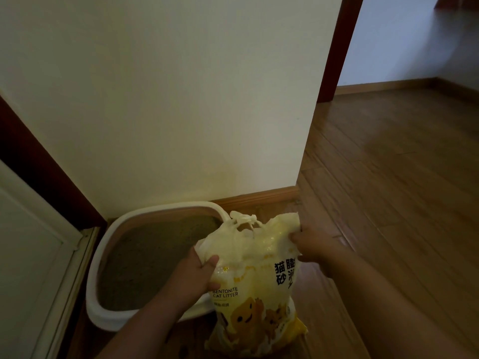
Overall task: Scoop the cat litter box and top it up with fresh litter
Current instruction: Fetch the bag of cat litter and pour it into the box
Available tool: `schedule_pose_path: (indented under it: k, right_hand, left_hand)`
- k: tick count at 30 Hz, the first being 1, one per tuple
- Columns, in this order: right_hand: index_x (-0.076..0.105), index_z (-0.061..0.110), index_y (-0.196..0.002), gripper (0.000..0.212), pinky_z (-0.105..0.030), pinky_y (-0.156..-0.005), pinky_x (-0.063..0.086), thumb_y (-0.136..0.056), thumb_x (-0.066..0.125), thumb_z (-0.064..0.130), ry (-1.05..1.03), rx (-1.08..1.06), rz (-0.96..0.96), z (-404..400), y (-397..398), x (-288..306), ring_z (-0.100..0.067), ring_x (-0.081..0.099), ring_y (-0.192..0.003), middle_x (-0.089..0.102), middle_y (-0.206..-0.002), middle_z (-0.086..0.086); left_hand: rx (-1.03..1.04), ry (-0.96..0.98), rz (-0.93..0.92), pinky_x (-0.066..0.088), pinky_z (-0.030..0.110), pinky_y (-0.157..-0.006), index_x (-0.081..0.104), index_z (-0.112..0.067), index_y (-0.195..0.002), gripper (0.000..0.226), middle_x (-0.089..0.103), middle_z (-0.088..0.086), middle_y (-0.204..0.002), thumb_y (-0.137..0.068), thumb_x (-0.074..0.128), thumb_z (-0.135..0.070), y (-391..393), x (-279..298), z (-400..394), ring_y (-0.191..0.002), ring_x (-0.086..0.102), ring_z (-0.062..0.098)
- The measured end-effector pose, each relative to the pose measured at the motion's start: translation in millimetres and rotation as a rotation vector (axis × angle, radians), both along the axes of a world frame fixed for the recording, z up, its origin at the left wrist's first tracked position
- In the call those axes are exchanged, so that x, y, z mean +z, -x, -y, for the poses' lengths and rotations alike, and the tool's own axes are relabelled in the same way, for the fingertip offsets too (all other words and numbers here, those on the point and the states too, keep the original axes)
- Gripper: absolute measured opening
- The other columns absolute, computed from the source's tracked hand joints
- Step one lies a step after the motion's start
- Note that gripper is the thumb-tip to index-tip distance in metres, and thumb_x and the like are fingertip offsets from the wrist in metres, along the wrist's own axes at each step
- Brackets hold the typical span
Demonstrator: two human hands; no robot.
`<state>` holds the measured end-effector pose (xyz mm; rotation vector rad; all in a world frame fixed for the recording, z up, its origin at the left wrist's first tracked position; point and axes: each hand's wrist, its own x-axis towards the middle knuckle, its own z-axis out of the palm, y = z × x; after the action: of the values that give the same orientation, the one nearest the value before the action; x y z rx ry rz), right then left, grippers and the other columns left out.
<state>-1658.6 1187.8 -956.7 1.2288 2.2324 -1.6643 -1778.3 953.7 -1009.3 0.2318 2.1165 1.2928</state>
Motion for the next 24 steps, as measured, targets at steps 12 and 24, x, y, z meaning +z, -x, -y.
schedule_pose_path:
  k: [12, 24]
  right_hand:
    - [0.052, 0.009, -0.13, 0.033, -0.048, -0.087, 0.059, -0.097, 0.048, 0.006, -0.032, -0.017, 0.035, 6.5, 13.8, -6.6, -0.034, 0.062, -0.107, 0.058, -0.123, -0.016]
    - [0.05, 0.0, -0.133, 0.039, -0.05, -0.088, 0.05, -0.096, 0.04, 0.005, -0.045, -0.275, -0.096, -27.9, 13.6, 24.0, -0.032, 0.055, -0.093, 0.053, -0.095, -0.011]
  left_hand:
    - [0.054, 0.044, -0.204, 0.061, 0.031, -0.064, 0.061, -0.031, -0.118, 0.018, 0.07, -0.006, -0.101, -0.1, 0.059, -0.032, -17.6, 16.2, -9.9, -0.071, 0.075, 0.016]
    - [-0.043, -0.006, -0.389, 0.06, 0.034, -0.067, 0.062, -0.04, -0.095, 0.009, 0.072, -0.009, -0.09, -0.101, 0.057, -0.036, -28.9, 36.7, -34.4, -0.073, 0.071, 0.007]
